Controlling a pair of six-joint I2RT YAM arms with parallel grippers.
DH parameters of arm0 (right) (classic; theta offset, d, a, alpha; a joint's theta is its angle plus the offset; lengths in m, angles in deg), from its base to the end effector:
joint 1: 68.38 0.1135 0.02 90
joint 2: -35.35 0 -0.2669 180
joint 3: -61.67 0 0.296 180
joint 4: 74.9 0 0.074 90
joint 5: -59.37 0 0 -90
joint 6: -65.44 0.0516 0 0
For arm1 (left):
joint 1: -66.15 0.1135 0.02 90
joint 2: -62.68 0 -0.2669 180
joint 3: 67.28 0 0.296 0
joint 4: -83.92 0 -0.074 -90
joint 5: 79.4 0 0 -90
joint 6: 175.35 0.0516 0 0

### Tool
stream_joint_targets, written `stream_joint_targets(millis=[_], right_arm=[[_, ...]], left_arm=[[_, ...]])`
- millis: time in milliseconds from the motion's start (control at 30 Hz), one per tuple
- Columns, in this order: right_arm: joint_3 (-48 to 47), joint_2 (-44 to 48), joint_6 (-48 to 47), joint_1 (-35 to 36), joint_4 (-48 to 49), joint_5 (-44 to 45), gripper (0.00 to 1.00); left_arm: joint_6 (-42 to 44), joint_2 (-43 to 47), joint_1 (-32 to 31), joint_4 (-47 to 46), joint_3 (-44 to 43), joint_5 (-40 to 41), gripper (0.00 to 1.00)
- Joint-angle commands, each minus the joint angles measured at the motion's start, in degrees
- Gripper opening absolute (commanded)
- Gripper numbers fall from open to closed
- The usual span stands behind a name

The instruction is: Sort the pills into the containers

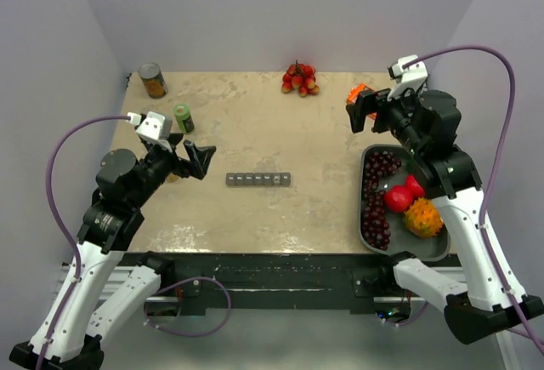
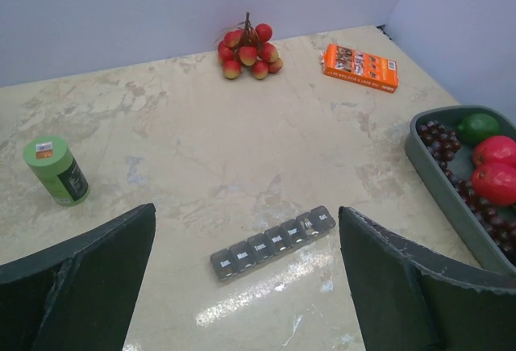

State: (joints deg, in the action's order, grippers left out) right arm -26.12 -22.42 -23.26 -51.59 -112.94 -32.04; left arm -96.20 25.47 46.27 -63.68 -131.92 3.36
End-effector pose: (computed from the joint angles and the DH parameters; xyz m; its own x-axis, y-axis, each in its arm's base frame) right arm 0.2469 0.0758 0.4698 -0.1406 -0.0187 -0.9899 -0.3090 0.9507 0.0259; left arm 0.1810 -0.0724 0.4004 -0.1657 -0.1386 -0.9764 0.4319 0.8798 -0.1983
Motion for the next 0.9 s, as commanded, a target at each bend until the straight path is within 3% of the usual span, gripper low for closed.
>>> stream_joint_targets(millis=[0,100,300,400,600,867], right_arm=[[-0.1,-0.8,-3.0,-0.3,1.5,-3.1,0.99],[-0.1,-1.6,-8.7,-0.3,-0.6,-11.7,0.99],[1.6,-4.3,-34.1,-0.3,-11.8,-38.1,0.99],[4.2,-5.7,-40.9,-0.4,-12.3,-42.8,0.99],[7.3,-11.8,-47.2,2.0,-11.1,-40.3,0.99],[7.6,-23.1,-52.1,11.8,-9.4,-30.7,0.99]], left_arm=[[1.4,0.1,0.5,-1.2,0.4,0.4,0.99],[1.7,0.2,0.5,-1.4,1.1,0.4,0.99],[1.8,0.0,0.5,-2.3,2.8,0.2,0.99],[1.6,-0.2,0.5,-3.4,4.2,-0.4,0.99],[0.6,-0.9,0.5,-6.0,10.0,-2.8,0.99],[-0.7,-2.1,0.5,-8.3,16.3,-4.8,0.99]])
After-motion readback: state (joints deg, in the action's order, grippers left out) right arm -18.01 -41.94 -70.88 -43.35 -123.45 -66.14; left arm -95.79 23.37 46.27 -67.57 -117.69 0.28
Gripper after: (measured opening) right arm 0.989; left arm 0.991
